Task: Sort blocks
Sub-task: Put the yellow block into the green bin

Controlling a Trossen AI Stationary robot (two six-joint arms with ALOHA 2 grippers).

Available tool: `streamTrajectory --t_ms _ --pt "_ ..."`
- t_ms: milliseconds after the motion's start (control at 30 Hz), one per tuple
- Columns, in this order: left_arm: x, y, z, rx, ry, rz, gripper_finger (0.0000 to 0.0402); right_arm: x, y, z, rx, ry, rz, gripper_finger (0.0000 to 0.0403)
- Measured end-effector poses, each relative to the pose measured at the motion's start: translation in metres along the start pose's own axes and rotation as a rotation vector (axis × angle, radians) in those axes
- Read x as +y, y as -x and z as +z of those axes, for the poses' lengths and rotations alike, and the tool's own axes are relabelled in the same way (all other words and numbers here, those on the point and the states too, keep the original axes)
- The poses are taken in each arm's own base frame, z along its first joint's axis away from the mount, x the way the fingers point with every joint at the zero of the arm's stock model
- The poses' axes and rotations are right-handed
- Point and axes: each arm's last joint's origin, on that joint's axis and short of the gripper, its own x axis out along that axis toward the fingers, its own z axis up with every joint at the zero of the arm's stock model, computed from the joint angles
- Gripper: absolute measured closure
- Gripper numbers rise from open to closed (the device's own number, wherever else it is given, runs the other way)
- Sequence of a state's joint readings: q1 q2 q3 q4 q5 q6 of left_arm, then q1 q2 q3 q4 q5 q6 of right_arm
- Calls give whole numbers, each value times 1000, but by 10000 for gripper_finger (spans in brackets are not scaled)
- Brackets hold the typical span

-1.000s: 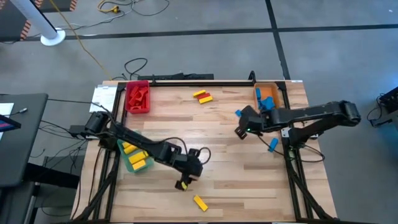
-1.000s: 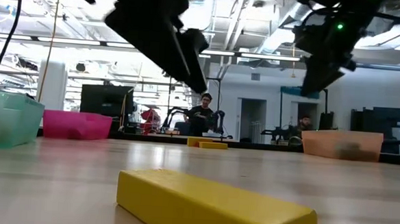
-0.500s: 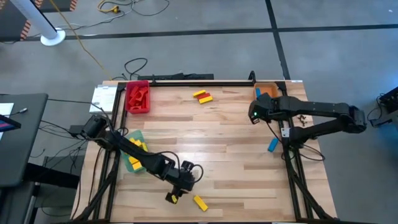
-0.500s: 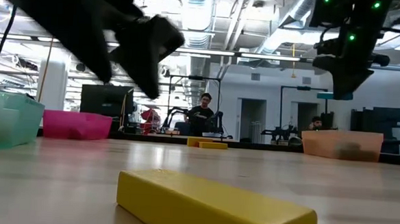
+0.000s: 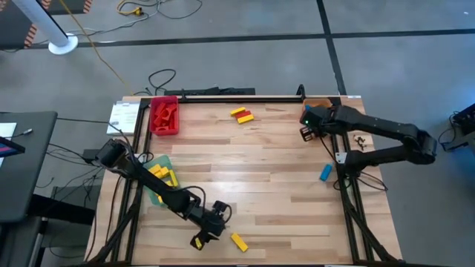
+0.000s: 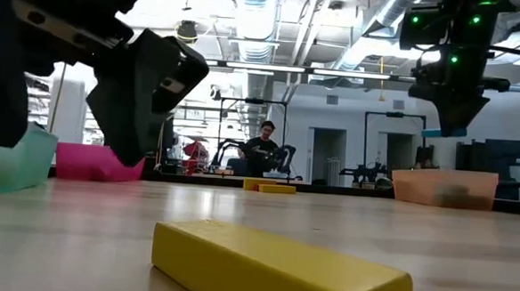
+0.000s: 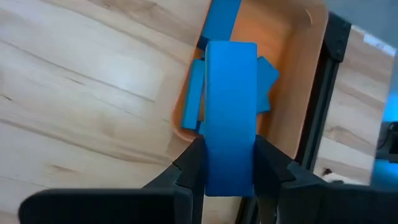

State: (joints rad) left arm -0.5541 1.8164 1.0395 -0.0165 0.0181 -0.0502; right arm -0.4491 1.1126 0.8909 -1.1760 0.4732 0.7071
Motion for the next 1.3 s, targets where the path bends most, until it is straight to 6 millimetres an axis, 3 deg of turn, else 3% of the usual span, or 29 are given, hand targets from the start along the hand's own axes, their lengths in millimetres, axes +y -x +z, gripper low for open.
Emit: streamTrajectory --t_ms 533,767,1100,1300 --pt "-1 0 8 -125 -89 0 195 -4 -52 -9 66 -82 82 300" --pt "3 0 12 -172 -115 1 195 -3 -57 -6 43 -85 117 293" --pt "3 0 12 -174 -116 -43 195 -3 -57 -6 40 -83 121 177" --pt "3 -24 1 -156 -120 -75 195 -2 -55 -6 28 -79 133 134"
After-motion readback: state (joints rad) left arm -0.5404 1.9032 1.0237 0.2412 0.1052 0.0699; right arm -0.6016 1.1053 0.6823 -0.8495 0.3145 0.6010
